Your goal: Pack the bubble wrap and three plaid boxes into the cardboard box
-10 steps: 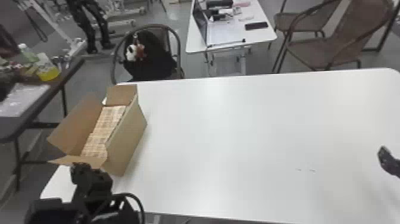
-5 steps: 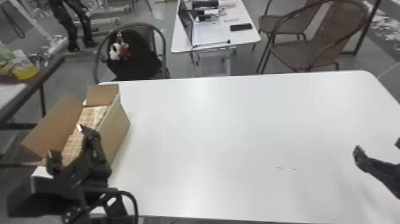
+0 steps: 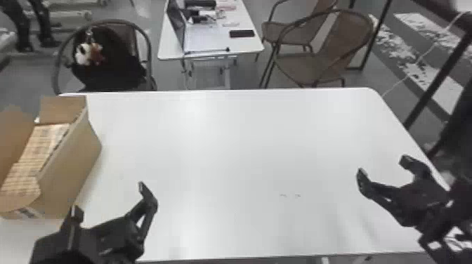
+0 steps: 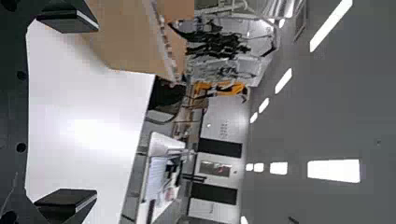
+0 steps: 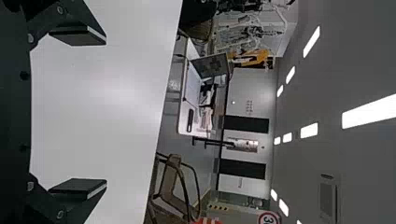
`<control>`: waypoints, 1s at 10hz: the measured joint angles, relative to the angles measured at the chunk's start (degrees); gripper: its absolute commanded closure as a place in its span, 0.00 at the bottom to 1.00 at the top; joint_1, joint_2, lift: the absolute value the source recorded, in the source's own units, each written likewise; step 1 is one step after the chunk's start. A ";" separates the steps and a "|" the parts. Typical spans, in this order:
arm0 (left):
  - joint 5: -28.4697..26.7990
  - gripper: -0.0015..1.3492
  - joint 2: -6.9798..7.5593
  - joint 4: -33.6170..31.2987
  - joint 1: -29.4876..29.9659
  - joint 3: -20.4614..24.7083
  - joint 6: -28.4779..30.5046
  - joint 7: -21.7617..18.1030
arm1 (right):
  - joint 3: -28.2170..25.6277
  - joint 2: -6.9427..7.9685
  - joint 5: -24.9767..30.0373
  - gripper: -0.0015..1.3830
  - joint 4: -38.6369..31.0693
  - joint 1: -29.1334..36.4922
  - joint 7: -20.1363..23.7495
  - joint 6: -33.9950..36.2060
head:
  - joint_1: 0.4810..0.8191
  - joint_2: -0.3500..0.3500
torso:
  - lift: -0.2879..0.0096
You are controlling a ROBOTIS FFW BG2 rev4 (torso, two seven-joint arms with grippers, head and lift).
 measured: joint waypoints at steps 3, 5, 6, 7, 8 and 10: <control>-2.70 0.05 -1.88 0.09 12.20 -0.56 -0.71 -0.48 | 0.52 0.54 -0.01 0.15 -8.37 10.79 -1.73 4.03 | 0.63 0.46 | 0.47; -4.16 0.05 -2.37 0.06 12.11 -0.59 -1.41 -0.53 | 0.61 1.69 1.78 0.15 -9.13 11.20 -0.80 4.50 | 0.63 0.47 | 0.47; -3.73 0.05 -1.54 0.06 11.97 -0.99 -1.45 0.52 | 0.61 1.95 2.47 0.15 -9.25 10.93 -0.66 4.68 | 0.63 0.48 | 0.47; -3.28 0.05 -0.73 0.06 11.79 -1.46 -1.44 1.28 | 0.61 2.43 3.12 0.15 -9.39 10.92 -0.65 4.74 | 0.63 0.48 | 0.47; -2.87 0.06 -0.06 0.07 11.58 -1.82 -1.39 1.87 | 0.61 2.79 3.67 0.15 -9.54 10.93 -0.68 4.75 | 0.63 0.47 | 0.47; -2.18 0.07 0.61 0.19 11.27 -2.20 -1.36 2.27 | 0.61 2.93 4.43 0.15 -9.81 10.86 -0.69 4.75 | 0.63 0.47 | 0.47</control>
